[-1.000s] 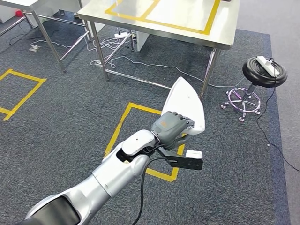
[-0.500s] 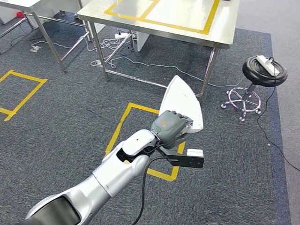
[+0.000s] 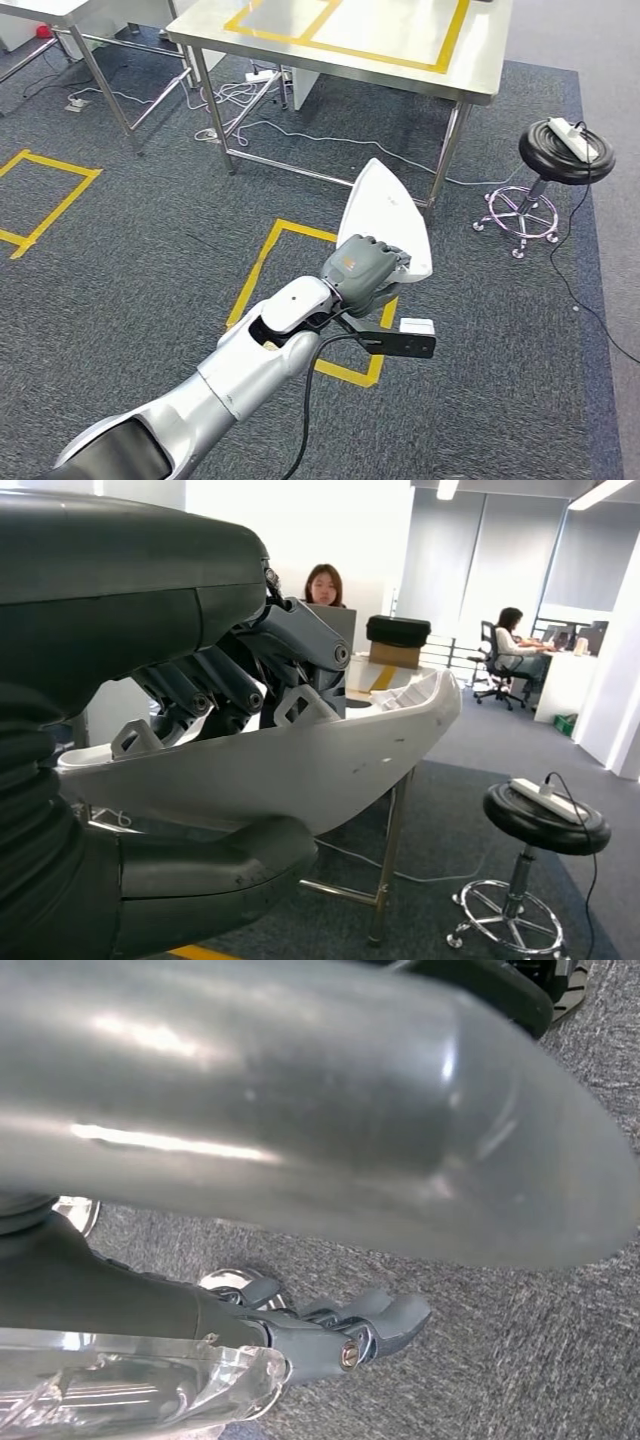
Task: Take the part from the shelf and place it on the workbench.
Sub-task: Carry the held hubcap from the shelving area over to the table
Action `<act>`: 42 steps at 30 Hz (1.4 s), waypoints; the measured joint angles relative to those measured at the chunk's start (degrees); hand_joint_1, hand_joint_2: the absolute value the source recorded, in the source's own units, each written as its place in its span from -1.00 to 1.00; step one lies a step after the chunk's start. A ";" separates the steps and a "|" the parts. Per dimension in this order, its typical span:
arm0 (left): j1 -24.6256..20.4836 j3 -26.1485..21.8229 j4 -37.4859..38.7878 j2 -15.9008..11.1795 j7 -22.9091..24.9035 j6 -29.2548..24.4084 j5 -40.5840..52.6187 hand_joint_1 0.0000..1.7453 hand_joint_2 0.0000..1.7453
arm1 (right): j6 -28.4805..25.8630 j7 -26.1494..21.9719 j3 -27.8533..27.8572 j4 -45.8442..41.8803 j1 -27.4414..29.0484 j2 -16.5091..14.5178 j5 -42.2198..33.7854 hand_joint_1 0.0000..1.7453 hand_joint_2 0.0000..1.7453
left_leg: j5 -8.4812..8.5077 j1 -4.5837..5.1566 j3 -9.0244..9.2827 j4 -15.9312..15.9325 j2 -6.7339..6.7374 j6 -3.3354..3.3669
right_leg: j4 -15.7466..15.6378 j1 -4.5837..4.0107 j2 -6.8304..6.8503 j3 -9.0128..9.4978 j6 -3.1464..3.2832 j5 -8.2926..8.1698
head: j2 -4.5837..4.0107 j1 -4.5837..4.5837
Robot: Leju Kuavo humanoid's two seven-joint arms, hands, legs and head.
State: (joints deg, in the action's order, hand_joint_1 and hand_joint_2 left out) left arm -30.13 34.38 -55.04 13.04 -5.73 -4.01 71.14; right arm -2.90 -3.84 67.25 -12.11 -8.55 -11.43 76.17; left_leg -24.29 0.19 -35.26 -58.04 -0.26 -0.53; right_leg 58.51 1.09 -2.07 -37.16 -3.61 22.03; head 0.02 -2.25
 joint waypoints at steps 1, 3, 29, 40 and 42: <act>-0.04 0.00 0.00 0.10 0.05 -0.03 0.14 1.00 1.00 | 0.00 -0.01 0.00 0.00 0.01 -0.01 0.00 -1.00 -1.00 | 0.16 -0.11 0.14 0.26 0.02 0.23 | 0.10 0.03 0.10 -0.08 -0.15 0.08 | 0.00 0.00; -0.29 0.00 0.00 0.40 0.16 -0.22 0.56 1.00 1.00 | -0.01 -0.02 0.00 0.00 0.02 -0.01 0.00 -1.00 -1.00 | 0.45 -0.48 0.50 0.82 0.11 0.70 | 2.59 -0.01 0.61 -1.25 -0.42 1.65 | 0.00 0.09; -11.89 -1.13 8.19 1.64 -0.38 0.38 2.09 1.00 1.00 | 0.97 1.43 -0.76 0.04 -1.70 -0.36 3.04 -1.00 -1.00 | 0.67 -1.37 1.70 2.20 0.33 -2.92 | 0.56 0.09 0.94 0.32 0.99 0.57 | 0.00 -0.12; -15.71 -2.95 13.85 1.88 1.33 -0.12 2.89 1.00 1.00 | 1.21 1.87 -1.47 0.04 -2.31 -0.37 3.60 -1.00 -1.00 | 0.86 -1.20 1.47 2.16 0.32 -2.52 | -0.19 0.23 0.99 0.54 0.50 0.08 | 0.00 -0.12; -16.28 -3.44 14.80 1.91 1.83 -0.42 3.30 1.00 1.00 | 1.31 1.92 -1.52 0.04 -2.39 -0.37 3.82 -1.00 -1.00 | 0.85 -1.19 1.46 2.16 0.32 -2.51 | -0.21 0.24 0.99 0.54 0.48 0.07 | 0.00 -0.12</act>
State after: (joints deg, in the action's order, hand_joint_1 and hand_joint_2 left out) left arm -46.41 30.94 -40.23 14.95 -3.90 -4.43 74.44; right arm -1.60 -1.92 65.73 -12.06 -10.94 -11.80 80.00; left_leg -23.43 -1.00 -33.80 -55.89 0.07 -3.04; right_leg 58.30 1.33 -1.08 -36.62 -3.13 22.10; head 0.02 -2.37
